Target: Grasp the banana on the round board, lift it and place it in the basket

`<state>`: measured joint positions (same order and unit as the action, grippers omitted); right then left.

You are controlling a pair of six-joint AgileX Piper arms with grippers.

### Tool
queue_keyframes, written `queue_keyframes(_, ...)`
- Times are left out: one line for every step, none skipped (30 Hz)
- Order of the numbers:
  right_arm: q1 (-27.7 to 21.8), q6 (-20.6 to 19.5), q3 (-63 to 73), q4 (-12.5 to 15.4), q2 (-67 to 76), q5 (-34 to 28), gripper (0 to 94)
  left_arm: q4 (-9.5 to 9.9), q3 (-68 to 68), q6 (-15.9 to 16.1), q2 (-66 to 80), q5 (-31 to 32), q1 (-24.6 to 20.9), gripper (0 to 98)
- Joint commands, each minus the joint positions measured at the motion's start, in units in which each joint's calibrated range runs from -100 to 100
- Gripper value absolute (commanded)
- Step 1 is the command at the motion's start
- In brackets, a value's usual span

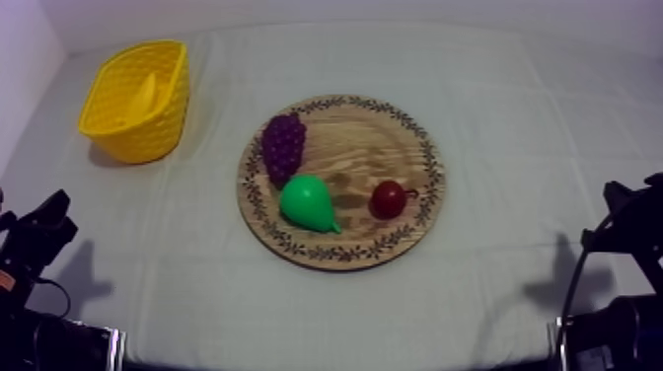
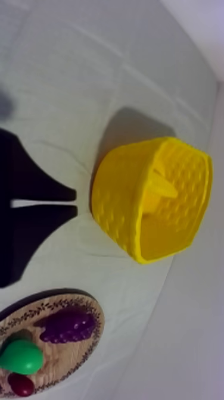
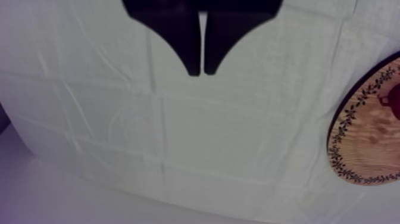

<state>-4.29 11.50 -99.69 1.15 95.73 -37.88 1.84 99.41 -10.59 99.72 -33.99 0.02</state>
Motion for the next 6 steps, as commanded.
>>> queue_keyframes(0.0, 0.0, 0.0, 0.0, 0.0, 0.0, 0.3, 0.04, 0.0, 0.0, 0.0, 0.0, 0.0, 0.1)
queue_keyframes(0.0, 0.0, 0.0, 0.0, 0.0, 0.0, 0.3, 0.04, 0.0, 0.0, 0.0, 0.0, 0.0, 0.1)
queue_keyframes(0.0, 0.0, 0.0, 0.0, 0.0, 0.0, 0.3, 0.04, 0.0, 0.0, 0.0, 0.0, 0.0, 0.1)
queue_keyframes(0.0, 0.0, 0.0, 0.0, 0.0, 0.0, 0.3, 0.04, 0.0, 0.0, 0.0, 0.0, 0.0, 0.1)
queue_keyframes(0.0, 0.0, 0.0, 0.0, 0.0, 0.0, 0.3, 0.04, 0.0, 0.0, 0.0, 0.0, 0.0, 0.1)
queue_keyframes(0.0, 0.0, 0.0, 0.0, 0.0, 0.0, 0.3, 0.04, 0.0, 0.0, 0.0, 0.0, 0.0, 0.1)
